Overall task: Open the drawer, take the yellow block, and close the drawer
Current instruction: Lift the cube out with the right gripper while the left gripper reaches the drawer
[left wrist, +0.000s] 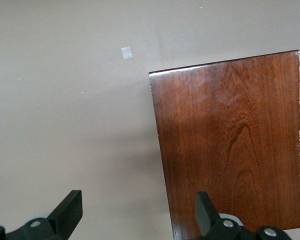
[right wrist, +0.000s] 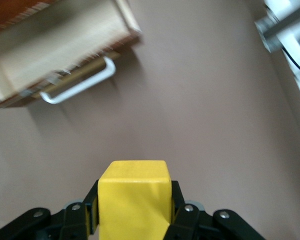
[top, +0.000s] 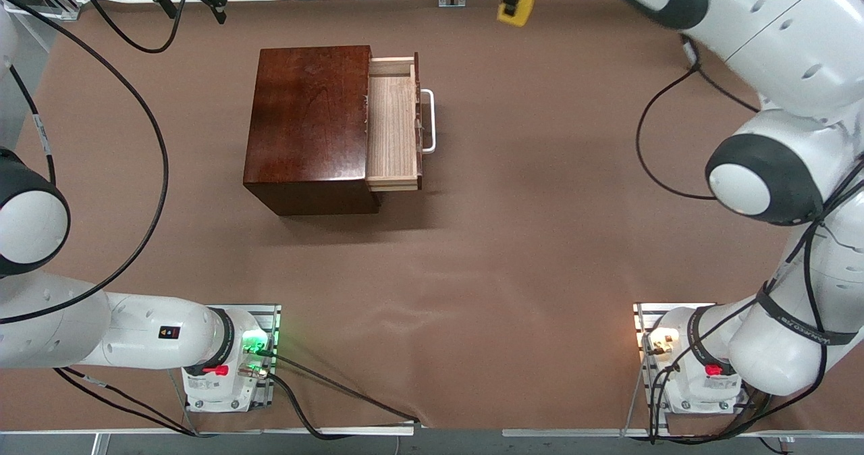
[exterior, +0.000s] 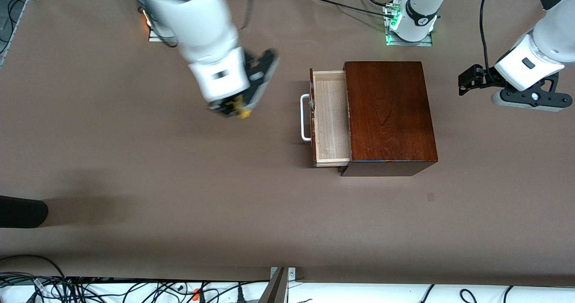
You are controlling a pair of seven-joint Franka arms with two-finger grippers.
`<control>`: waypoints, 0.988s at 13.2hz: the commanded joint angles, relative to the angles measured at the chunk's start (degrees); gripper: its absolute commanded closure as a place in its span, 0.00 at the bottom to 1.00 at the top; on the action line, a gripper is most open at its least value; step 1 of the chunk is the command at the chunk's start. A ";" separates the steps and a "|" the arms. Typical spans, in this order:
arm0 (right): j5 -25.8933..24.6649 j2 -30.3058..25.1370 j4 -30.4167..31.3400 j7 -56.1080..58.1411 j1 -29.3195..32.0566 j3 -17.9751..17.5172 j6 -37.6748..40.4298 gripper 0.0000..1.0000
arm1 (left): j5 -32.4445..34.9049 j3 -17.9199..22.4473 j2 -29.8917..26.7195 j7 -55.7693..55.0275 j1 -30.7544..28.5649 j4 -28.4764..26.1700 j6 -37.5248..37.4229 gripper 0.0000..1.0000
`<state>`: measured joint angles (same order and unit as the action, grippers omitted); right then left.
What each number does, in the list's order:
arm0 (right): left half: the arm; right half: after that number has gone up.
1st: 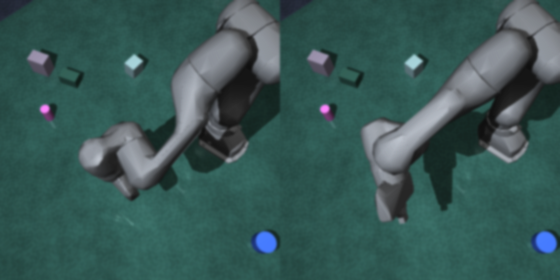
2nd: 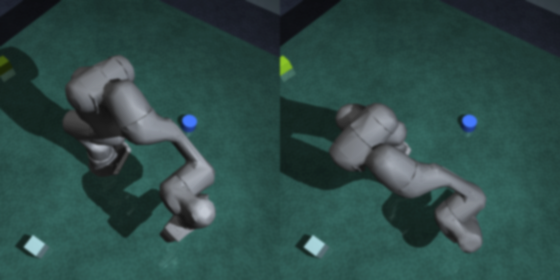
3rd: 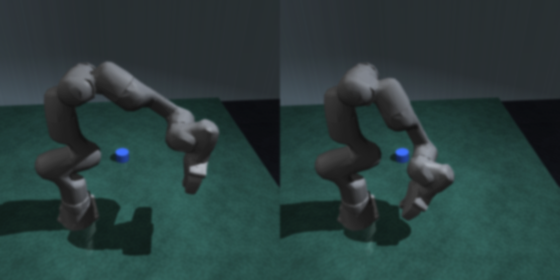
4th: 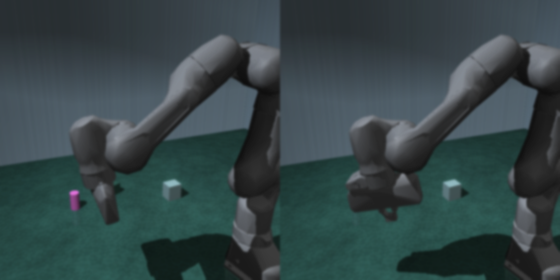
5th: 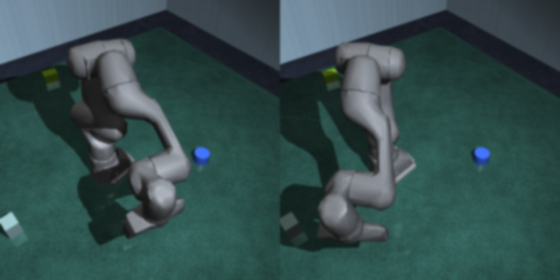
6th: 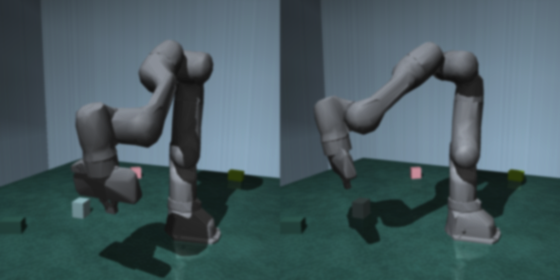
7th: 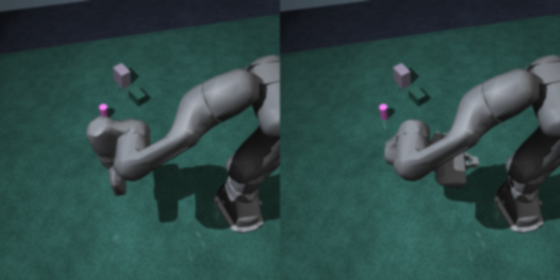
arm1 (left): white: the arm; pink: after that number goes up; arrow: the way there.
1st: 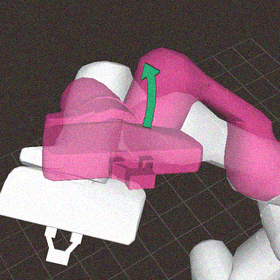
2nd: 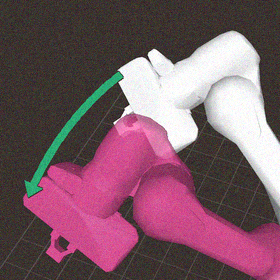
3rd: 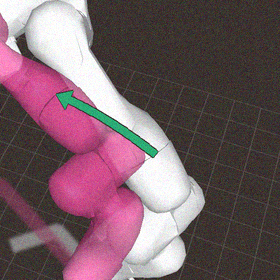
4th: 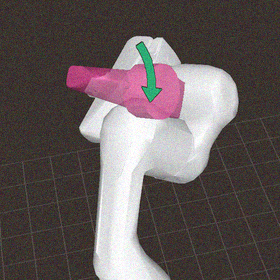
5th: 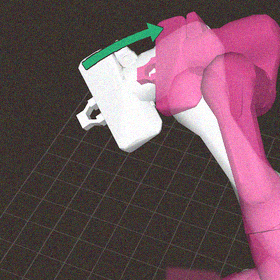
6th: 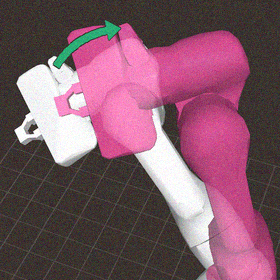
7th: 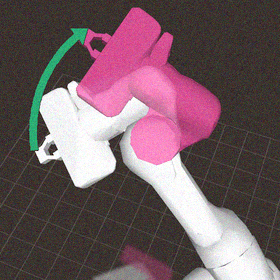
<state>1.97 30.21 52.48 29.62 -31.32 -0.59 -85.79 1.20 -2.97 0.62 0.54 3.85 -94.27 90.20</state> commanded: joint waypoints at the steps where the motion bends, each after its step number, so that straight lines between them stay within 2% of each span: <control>1: 1.37 -2.26 1.48 0.26 6.59 -0.20 1.85 1.00 | 0.03 0.07 2.35 1.04 3.34 4.35 -4.84 0.00; 3: 1.29 -3.74 3.13 1.75 9.95 0.67 2.74 1.00 | -3.73 0.07 3.68 1.05 5.89 6.02 -7.31 0.00; 4: 1.37 -5.76 7.85 0.97 10.22 2.33 0.82 1.00 | -4.88 0.07 4.55 1.13 7.90 6.12 -7.32 0.00; 7: 3.91 -13.23 28.22 -2.18 12.07 5.94 -10.32 1.00 | -7.17 0.07 8.76 1.40 16.68 7.16 -6.79 0.00; 11: 3.39 -15.35 46.00 -10.44 13.91 6.57 -25.00 1.00 | -7.70 0.07 21.15 4.80 26.19 18.31 -4.96 0.00; 13: 3.39 -15.27 54.00 -13.70 14.79 6.57 -34.30 1.00 | -9.10 0.07 23.71 10.60 27.87 18.78 0.74 0.00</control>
<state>4.57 18.63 96.08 19.30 -17.55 6.51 -112.18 -5.64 -3.87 19.97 5.03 30.56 -80.43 88.87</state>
